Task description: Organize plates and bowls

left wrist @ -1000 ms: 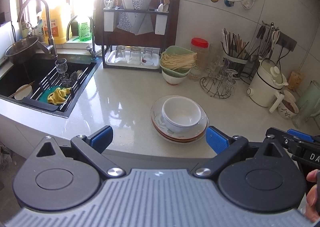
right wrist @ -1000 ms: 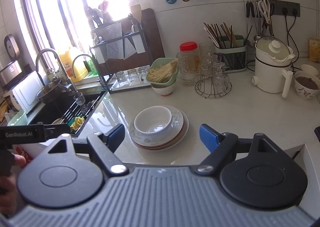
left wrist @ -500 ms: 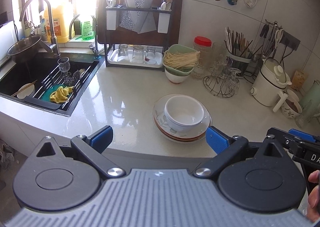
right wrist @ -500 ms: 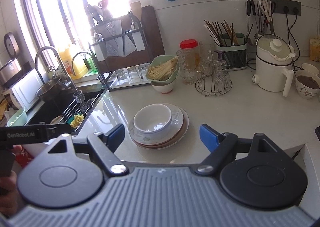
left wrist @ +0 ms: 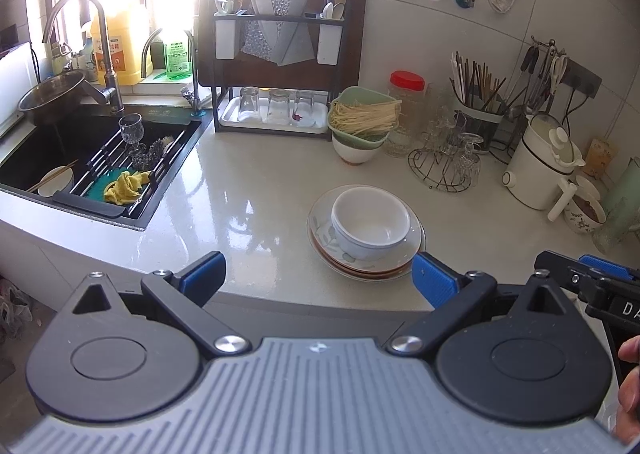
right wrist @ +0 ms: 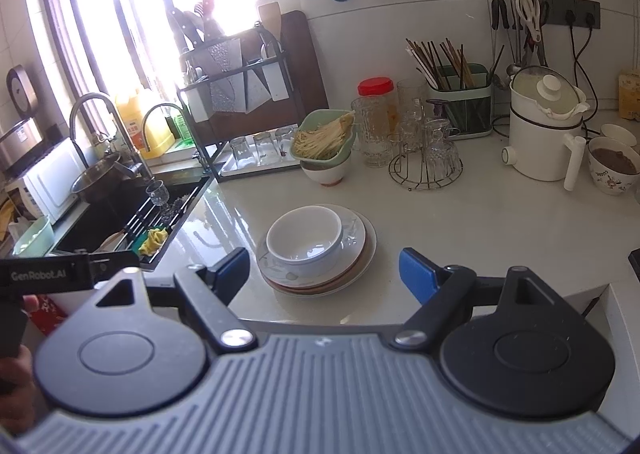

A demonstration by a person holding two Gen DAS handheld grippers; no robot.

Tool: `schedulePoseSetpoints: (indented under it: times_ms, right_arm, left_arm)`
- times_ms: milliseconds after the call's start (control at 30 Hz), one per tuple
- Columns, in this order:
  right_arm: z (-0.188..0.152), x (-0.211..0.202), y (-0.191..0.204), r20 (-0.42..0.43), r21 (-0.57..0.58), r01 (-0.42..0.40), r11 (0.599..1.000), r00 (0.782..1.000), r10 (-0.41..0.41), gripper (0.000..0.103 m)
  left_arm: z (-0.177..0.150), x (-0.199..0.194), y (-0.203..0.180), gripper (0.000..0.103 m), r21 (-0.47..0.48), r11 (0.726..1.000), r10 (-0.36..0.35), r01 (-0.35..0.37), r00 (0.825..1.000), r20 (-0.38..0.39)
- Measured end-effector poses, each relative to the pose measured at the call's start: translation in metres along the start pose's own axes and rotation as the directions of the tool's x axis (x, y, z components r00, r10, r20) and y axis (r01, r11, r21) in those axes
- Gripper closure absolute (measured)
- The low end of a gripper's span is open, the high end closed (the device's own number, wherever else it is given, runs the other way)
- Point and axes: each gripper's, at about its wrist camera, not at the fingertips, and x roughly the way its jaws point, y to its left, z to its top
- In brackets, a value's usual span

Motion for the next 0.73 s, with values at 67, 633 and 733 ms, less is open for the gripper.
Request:
schedulePoseSetpoints:
  times_ms: [67, 633, 733]
  right_arm:
    - [-0.0003, 0.0000, 0.0011, -0.003, -0.004, -0.006, 1.000, 1.000, 0.006, 0.020]
    - [-0.0019, 0.0001, -0.0055, -0.013, 0.010, 0.005, 1.000, 1.000, -0.005, 0.020]
    - [-0.0026, -0.0001, -0.0064, -0.016, 0.014, 0.007, 1.000, 1.000, -0.007, 0.020]
  left_arm:
    - [-0.0008, -0.0008, -0.0001, 0.002, 0.003, 1.000, 0.000, 0.000, 1.000, 0.000]
    - [-0.0006, -0.0003, -0.0003, 0.002, -0.001, 1.000, -0.010, 0.010, 1.000, -0.009]
    - [0.0005, 0.0004, -0.0016, 0.002, 0.003, 1.000, -0.016, 0.016, 1.000, -0.008]
